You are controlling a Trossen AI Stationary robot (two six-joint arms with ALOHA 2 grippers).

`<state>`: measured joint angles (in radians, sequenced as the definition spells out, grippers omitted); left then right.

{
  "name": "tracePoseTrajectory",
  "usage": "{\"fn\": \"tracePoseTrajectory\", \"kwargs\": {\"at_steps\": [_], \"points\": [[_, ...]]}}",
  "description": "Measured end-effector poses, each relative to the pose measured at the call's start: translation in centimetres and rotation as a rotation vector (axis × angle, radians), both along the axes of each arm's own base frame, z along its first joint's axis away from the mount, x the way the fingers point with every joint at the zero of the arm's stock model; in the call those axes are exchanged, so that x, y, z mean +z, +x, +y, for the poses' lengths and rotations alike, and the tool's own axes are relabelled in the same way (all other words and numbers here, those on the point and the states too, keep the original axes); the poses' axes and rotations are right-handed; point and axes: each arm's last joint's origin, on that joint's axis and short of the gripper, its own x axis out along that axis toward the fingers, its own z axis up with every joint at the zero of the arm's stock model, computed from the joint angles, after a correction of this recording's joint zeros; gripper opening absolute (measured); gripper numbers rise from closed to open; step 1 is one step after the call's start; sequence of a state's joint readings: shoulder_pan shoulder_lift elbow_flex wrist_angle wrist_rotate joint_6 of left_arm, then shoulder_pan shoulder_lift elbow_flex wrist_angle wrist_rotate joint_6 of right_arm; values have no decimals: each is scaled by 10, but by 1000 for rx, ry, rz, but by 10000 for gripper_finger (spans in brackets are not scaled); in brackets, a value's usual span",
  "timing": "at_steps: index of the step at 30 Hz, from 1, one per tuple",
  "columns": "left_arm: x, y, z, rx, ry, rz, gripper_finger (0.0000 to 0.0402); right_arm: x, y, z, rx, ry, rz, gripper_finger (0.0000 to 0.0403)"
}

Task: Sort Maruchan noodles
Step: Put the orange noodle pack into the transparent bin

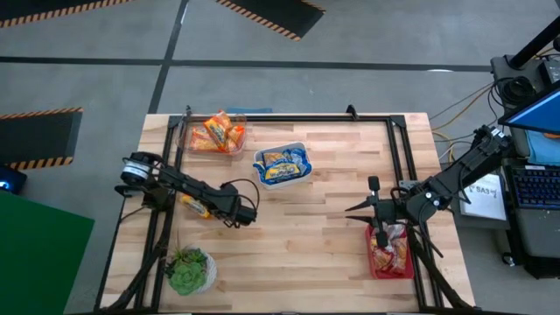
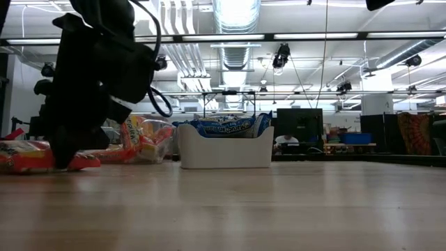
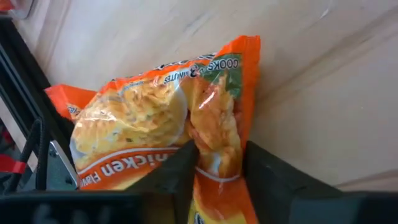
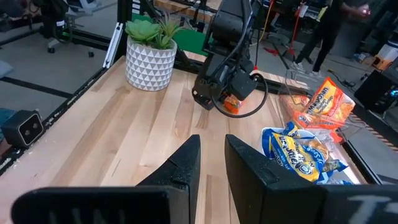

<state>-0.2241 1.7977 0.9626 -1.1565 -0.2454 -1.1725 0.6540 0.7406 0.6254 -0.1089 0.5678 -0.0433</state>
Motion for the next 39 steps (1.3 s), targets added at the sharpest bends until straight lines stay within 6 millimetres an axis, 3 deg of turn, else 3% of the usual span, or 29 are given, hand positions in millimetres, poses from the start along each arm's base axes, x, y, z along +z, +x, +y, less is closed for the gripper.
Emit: {"fn": "tracePoseTrajectory", "kwargs": {"at_steps": [5, 7, 14, 20, 28, 33, 39], "points": [[1, 1, 0, -13, -1, 7, 25, 0, 0, 0, 0, 0, 0, 63], [7, 3, -1, -26, -6, -3, 10, 0, 0, 0, -1, 1, 4, 63], [65, -2, 5, -88, 87, -148, 4, -1, 0, 0, -2, -3, 12, 63], [121, -32, 22, -28, 212, -406, 2, -1, 0, 0, -2, -4, 13, 63], [171, -72, 45, 38, 426, -693, 1, -1, 0, 0, -2, -4, 13, 63], [191, -85, 67, 50, 528, -694, 1, -1, 0, 0, -1, -7, 11, 63], [204, -92, 106, 85, 587, -544, 0, -1, 0, 0, -1, -10, 11, 63]]}}
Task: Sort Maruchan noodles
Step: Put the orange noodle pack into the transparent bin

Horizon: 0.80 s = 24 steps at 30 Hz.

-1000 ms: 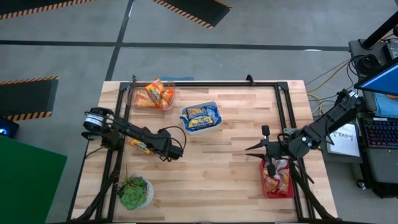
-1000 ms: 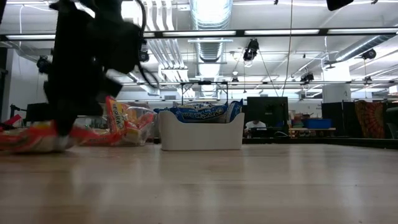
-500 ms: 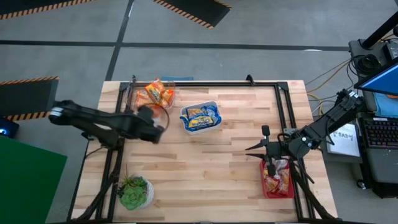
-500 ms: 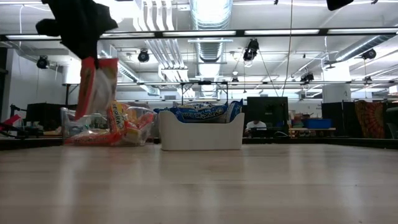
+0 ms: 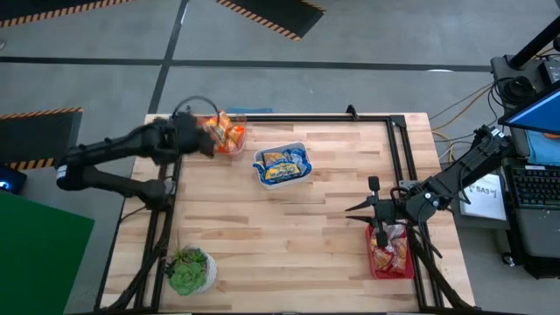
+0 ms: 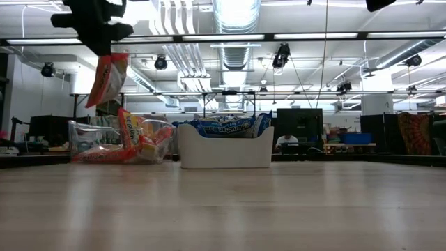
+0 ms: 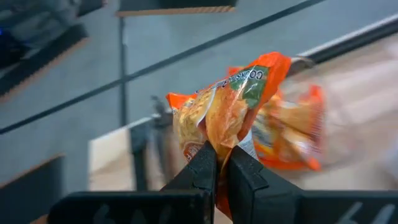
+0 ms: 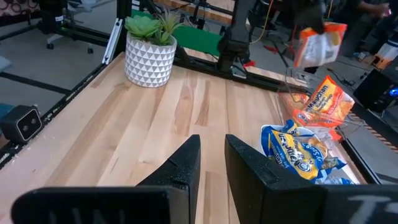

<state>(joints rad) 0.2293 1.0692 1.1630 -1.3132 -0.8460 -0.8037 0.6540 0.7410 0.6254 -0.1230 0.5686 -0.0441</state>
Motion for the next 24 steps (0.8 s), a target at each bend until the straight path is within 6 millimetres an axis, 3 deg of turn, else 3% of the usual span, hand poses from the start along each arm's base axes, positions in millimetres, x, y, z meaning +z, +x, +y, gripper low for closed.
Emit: {"fn": "tracePoseTrajectory", "kwargs": {"at_steps": [7, 12, 24], "points": [[6, -14, 54, 79, -38, 54, 0, 0, 0, 0, 0, -1, 0, 63], [-5, -25, 88, 136, -99, 93, 0, 0, 0, 0, 0, -1, 1, 63], [-52, 2, 135, 146, -274, 207, 12, 0, 0, 0, -1, -2, 2, 63]]}}
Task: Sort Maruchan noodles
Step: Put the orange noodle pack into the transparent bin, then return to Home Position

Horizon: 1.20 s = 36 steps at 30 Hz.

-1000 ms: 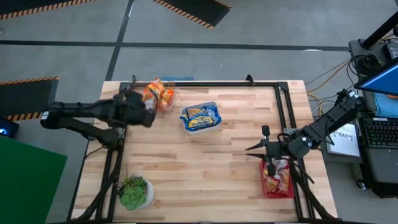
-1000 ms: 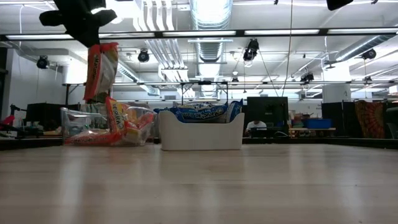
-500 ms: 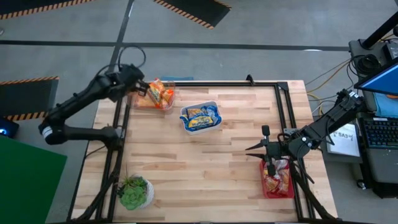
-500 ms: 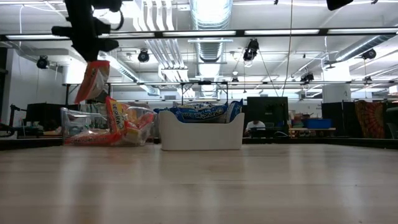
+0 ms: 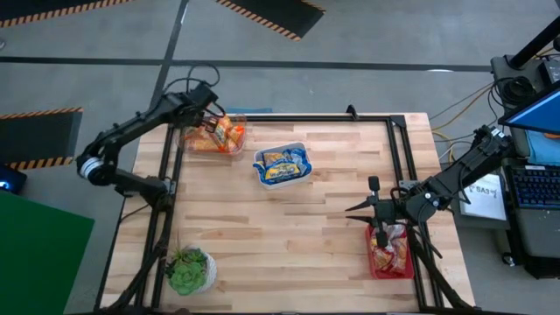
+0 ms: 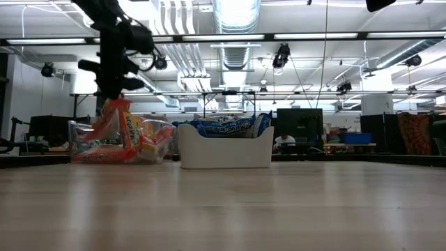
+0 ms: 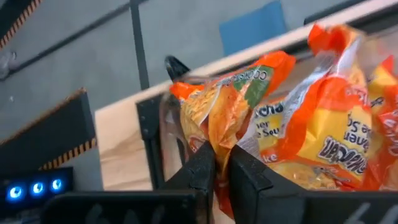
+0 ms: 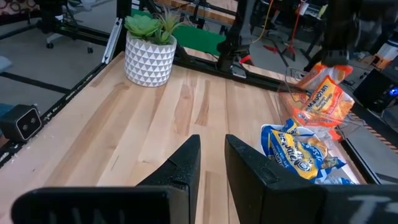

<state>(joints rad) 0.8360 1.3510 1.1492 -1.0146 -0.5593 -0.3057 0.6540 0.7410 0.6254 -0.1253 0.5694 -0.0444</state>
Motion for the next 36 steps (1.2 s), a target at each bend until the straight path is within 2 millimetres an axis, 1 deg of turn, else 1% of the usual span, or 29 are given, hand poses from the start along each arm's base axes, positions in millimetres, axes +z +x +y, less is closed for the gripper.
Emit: {"fn": "tracePoseTrajectory", "kwargs": {"at_steps": [5, 8, 10, 12, 15, 19, 20, 22, 24, 28, 31, 33, 36], "points": [[-21, 13, 10, -9, -116, -19, 46, -1, 0, 0, -5, 11, 9, 63], [-27, 18, 13, -30, -170, -26, 73, -2, 0, 0, -6, 8, 17, 63], [-28, 20, 14, -43, -186, -14, 91, -2, 0, 0, -9, 17, 17, 63], [-24, 22, 13, -70, -183, -10, 108, -2, 0, 0, -10, 21, 18, 63], [-5, 23, 13, -109, -138, -34, 125, -2, 0, 0, -10, 22, 18, 63], [22, 21, 12, -123, -46, -28, 131, -2, -1, 0, -13, 29, 21, 63], [26, 19, 13, -115, -18, -21, 131, -2, -1, 0, -13, 31, 22, 63], [29, 17, 14, -90, 17, -11, 128, -2, -1, -1, -14, 29, 24, 63], [22, 15, 18, -74, 24, -14, 121, -2, -1, -1, -14, 29, 24, 63], [-6, 16, 22, -40, 25, -30, 101, -2, -1, -1, -14, 29, 24, 63], [-31, 20, 23, -60, -34, -86, 85, -2, -1, -1, -14, 30, 24, 63], [-45, 23, 23, -81, -82, -133, 75, -2, -1, -1, -15, 33, 24, 63], [-61, 25, 24, -67, -139, -118, 63, -2, -1, -1, -15, 33, 24, 63]]}}
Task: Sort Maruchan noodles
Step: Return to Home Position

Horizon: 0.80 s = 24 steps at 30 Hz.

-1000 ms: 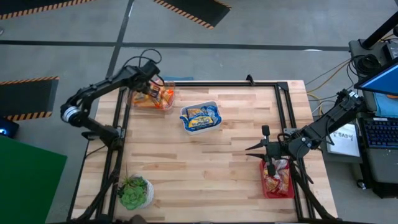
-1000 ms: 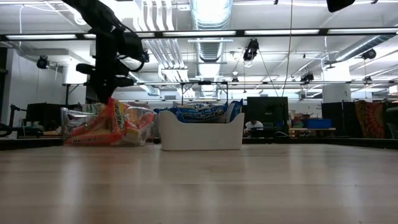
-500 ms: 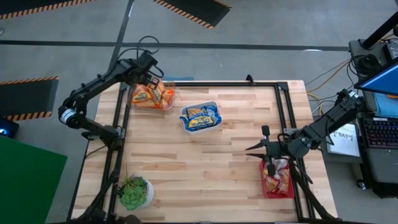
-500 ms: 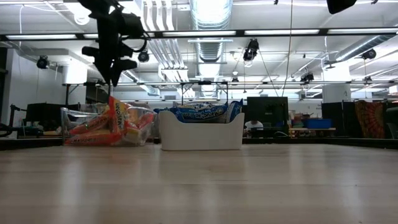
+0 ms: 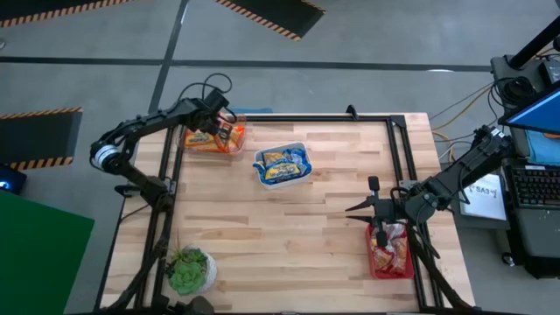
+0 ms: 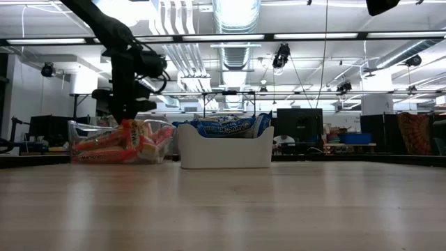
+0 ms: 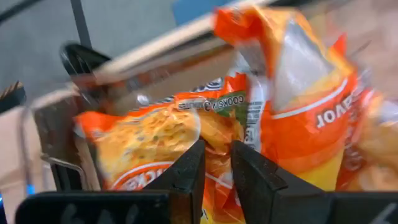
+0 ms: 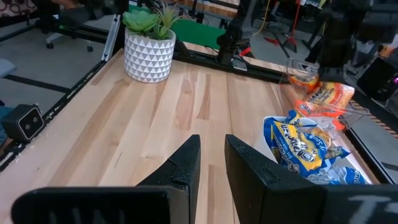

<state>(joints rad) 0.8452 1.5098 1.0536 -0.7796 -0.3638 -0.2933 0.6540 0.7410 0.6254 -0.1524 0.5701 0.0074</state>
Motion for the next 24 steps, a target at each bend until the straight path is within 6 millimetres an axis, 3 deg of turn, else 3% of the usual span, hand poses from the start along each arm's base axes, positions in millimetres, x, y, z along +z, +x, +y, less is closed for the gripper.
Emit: {"fn": "tracePoseTrajectory", "kwargs": {"at_steps": [8, 12, 15, 19, 24], "points": [[-17, 5, 5, -10, -62, 43, 49, 0, 0, 0, -1, 0, 0, 63], [-6, 6, 4, -29, -73, 55, 48, 0, 0, 0, -1, 0, 0, 63], [15, 6, -1, -50, -53, 46, 48, 0, 0, 0, 2, -17, -2, 63], [46, 10, -21, -111, 29, -22, 48, 0, 0, 0, 5, -39, -3, 63], [77, 20, -80, -302, 167, -192, 48, -12, 1, -1, 14, -79, -9, 63]]}}
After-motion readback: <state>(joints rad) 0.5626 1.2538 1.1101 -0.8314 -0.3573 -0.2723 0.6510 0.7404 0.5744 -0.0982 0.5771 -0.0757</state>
